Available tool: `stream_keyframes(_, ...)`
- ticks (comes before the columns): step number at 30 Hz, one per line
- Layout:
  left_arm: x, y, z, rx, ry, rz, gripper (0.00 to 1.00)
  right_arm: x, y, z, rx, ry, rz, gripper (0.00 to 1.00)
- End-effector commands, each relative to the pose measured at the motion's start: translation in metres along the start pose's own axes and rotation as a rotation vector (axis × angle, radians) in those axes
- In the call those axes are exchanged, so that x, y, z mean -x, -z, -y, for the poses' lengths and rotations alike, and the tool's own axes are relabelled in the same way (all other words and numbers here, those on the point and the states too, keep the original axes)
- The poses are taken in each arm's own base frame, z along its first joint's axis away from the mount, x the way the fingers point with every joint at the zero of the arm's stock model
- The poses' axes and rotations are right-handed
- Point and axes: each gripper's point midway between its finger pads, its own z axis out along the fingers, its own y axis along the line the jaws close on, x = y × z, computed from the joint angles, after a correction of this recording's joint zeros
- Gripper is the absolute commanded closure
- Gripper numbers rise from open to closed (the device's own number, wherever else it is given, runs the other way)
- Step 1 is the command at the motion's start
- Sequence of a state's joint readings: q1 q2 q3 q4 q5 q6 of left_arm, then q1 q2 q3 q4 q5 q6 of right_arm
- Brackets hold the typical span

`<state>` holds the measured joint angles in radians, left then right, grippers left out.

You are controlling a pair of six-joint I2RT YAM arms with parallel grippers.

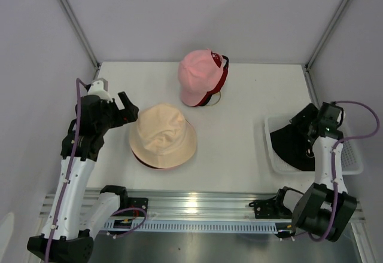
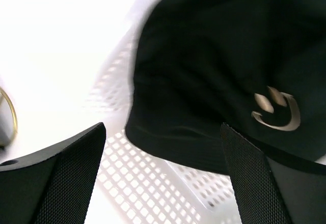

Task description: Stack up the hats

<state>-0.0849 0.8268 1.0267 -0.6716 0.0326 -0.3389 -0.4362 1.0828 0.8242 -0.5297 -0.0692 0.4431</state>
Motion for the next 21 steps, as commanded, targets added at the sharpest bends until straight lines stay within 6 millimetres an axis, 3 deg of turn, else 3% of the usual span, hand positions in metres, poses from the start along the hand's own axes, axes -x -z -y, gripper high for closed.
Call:
stream_keyframes(1, 0.005, -0.002, 0.0, 0.005, -0.025, 0.024, 0.01, 0.017, -0.01, -0.036, 0.027, 0.117, 0.087, 0.05)
stream_keyframes(7, 0.004, -0.006, -0.009, 0.051, -0.031, 0.023, 0.01, 0.008, -0.045, -0.028, -0.142, 0.246, 0.0, 0.2)
stream_keyframes(9, 0.003, -0.007, -0.011, 0.06, -0.032, 0.021, 0.0, 0.009, -0.048, -0.025, -0.179, 0.271, 0.001, 0.32)
stream_keyframes(11, 0.003, -0.007, -0.013, 0.068, -0.03, 0.024, 0.01, 0.012, -0.047, -0.024, -0.194, 0.29, 0.012, 0.42)
stream_keyframes(12, 0.003, -0.007, -0.014, 0.07, -0.028, 0.023, 0.01, 0.014, -0.043, -0.023, -0.197, 0.293, 0.018, 0.54)
stream_keyframes(14, 0.003, -0.007, -0.015, 0.074, -0.026, 0.022, 0.0, 0.017, -0.038, -0.023, -0.199, 0.3, 0.031, 0.69)
stream_keyframes(15, 0.002, -0.008, -0.016, 0.074, -0.025, 0.021, 0.01, 0.02, -0.033, -0.024, -0.193, 0.303, 0.044, 0.87)
stream_keyframes(16, 0.002, -0.008, -0.016, 0.077, -0.026, 0.018, 0.01, 0.021, -0.03, -0.025, -0.19, 0.306, 0.05, 0.96)
stream_keyframes(17, 0.002, -0.008, -0.016, 0.077, -0.026, 0.018, 0.01, 0.021, -0.027, -0.024, -0.192, 0.325, 0.046, 1.0)
stream_keyframes(21, 0.002, -0.008, -0.017, 0.078, -0.025, 0.017, 0.0, 0.032, -0.001, -0.041, -0.139, 0.36, 0.062, 1.0)
